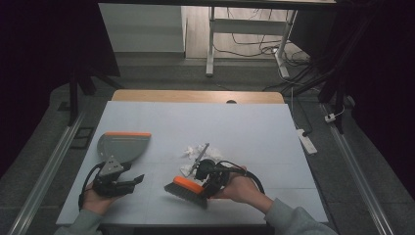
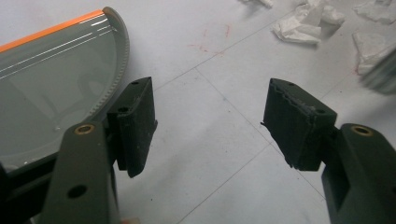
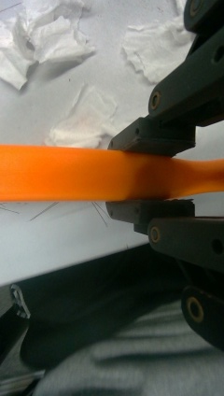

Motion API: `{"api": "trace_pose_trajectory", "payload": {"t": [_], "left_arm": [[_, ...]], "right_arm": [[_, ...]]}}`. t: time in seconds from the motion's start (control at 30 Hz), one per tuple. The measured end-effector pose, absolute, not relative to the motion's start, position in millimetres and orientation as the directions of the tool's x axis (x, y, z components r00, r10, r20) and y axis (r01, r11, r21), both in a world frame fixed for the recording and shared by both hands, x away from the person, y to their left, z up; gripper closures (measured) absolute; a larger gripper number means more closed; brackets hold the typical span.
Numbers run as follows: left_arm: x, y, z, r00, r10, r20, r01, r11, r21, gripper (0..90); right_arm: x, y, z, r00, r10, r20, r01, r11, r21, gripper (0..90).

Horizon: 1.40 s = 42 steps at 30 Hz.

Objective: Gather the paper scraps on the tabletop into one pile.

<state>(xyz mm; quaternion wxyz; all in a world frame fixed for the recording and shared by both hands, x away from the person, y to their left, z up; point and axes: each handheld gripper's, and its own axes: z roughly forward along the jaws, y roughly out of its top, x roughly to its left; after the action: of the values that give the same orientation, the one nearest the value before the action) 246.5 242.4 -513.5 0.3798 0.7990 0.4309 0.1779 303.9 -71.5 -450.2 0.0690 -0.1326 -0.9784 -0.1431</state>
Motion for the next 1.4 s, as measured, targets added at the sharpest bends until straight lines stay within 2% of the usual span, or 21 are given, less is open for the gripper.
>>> {"api": "trace_pose_trajectory", "payload": {"t": [0.07, 0.23, 0.5, 0.77, 0.93, 1.07, 1.17, 1.4], "left_arm": [[247, 243, -514, 0.564, 0.825, -0.043, 0.555, -0.340, 0.759, 34.9], [247, 244, -514, 0.559, 0.828, -0.049, 0.559, -0.332, 0.759, 35.0], [247, 244, -515, 0.560, 0.827, -0.047, 0.559, -0.335, 0.758, 35.0], [247, 244, -515, 0.559, 0.828, -0.043, 0.558, -0.338, 0.758, 35.0], [247, 244, -515, 0.560, 0.827, -0.043, 0.559, -0.338, 0.757, 35.0], [247, 243, -514, 0.560, 0.827, -0.043, 0.559, -0.339, 0.757, 35.0], [247, 243, -515, 0.561, 0.827, -0.043, 0.559, -0.340, 0.757, 35.0], [247, 243, -515, 0.562, 0.826, -0.041, 0.559, -0.343, 0.755, 35.0]], "right_arm": [[311, -69, -454, -0.961, 0.240, 0.135, 0.268, 0.929, 0.256, 70.7], [334, -66, -457, -0.954, 0.277, 0.113, 0.298, 0.916, 0.268, 70.7], [365, -75, -453, -0.925, 0.379, 0.040, 0.369, 0.866, 0.337, 70.7], [366, -97, -424, -0.922, 0.382, 0.057, 0.363, 0.806, 0.468, 70.7], [359, -117, -403, -0.920, 0.389, 0.038, 0.355, 0.791, 0.498, 70.7], [351, -130, -400, -0.926, 0.374, 0.045, 0.348, 0.804, 0.483, 70.7], [338, -133, -404, -0.947, 0.315, 0.066, 0.309, 0.835, 0.456, 70.7], [304, -114, -440, -0.985, 0.150, 0.081, 0.166, 0.952, 0.258, 70.7]]}}
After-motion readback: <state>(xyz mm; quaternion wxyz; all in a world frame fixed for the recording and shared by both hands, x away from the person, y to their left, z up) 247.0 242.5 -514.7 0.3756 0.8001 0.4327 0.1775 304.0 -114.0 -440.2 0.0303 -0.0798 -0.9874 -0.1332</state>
